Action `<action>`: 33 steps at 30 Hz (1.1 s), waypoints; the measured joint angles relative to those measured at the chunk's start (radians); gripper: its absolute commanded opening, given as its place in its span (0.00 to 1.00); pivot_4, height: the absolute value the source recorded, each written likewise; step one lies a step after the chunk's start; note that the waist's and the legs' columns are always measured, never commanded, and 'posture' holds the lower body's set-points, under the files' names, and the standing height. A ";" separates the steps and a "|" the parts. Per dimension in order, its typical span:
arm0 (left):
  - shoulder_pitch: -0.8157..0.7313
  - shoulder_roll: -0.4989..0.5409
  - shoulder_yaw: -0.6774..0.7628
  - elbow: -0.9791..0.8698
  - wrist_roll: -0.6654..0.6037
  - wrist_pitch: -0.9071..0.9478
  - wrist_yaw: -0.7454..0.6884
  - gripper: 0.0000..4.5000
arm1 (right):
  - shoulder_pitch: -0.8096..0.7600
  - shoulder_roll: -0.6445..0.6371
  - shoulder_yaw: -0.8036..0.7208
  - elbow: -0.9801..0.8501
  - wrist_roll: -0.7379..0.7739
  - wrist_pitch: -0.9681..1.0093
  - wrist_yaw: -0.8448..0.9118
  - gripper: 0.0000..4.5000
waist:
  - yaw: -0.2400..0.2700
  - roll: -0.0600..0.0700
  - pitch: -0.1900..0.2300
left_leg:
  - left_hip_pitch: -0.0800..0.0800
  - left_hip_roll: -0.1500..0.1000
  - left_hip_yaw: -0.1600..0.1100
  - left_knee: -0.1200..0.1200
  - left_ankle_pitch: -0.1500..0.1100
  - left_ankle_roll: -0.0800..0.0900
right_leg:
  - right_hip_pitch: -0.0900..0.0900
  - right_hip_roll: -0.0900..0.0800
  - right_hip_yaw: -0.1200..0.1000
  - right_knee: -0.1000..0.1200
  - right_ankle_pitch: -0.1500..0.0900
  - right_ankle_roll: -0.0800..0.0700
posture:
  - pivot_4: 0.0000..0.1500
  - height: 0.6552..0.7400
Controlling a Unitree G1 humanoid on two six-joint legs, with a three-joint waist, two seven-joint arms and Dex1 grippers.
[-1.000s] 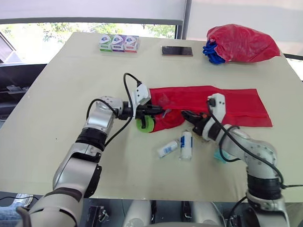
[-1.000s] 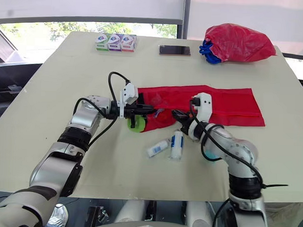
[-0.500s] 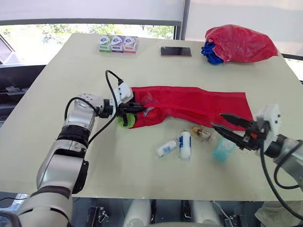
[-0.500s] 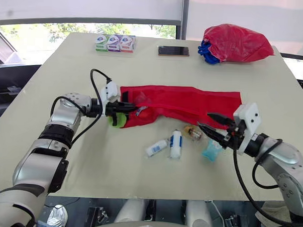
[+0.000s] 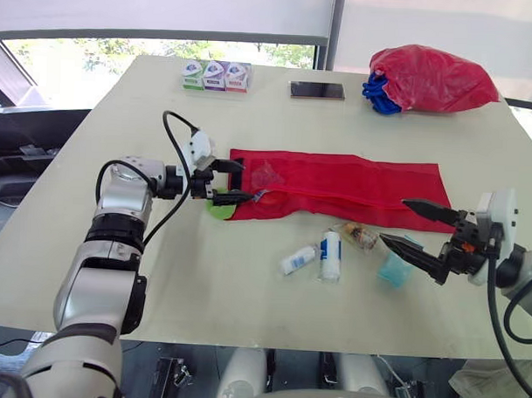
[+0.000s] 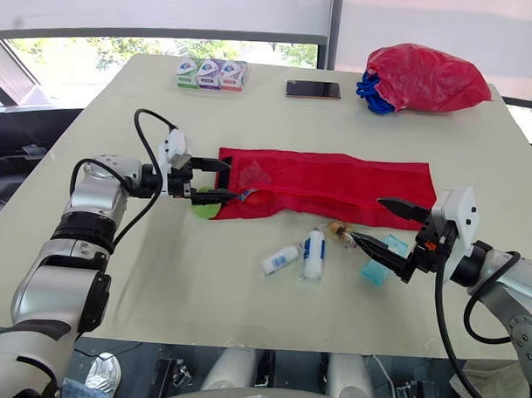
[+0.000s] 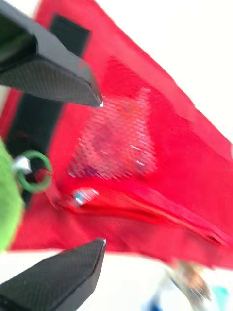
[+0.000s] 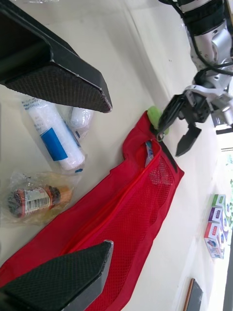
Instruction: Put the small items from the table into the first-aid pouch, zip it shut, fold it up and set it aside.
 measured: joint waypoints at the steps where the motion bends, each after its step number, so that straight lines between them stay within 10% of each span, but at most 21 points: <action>1: 0.000 0.000 -0.002 -0.044 -0.005 0.028 -0.021 0.99 | 0.007 0.000 -0.015 -0.007 0.003 0.000 -0.002 1.00 | 0.002 0.000 0.000 | 0.000 0.000 0.000 0.000 0.000 0.000 | 0.000 0.000 0.000 0.000 0.000 0.000 | 1.00 1.00; 13: -0.046 -0.265 -0.106 -0.144 0.095 0.012 0.237 0.99 | 0.101 0.038 -0.106 -0.086 -0.015 -0.007 -0.094 1.00 | 0.000 0.000 0.000 | 0.000 -0.003 -0.003 0.003 0.000 0.000 | 0.003 0.002 0.003 0.000 0.001 0.001 | 1.00 1.00; 33: -0.277 -0.497 -0.237 0.412 0.388 -0.336 0.449 0.99 | 0.483 0.104 -0.376 -0.220 0.038 -0.088 -0.042 1.00 | -0.001 -0.001 0.000 | 0.001 -0.004 -0.006 0.003 0.000 0.001 | 0.005 0.003 0.005 -0.001 0.000 0.002 | 1.00 1.00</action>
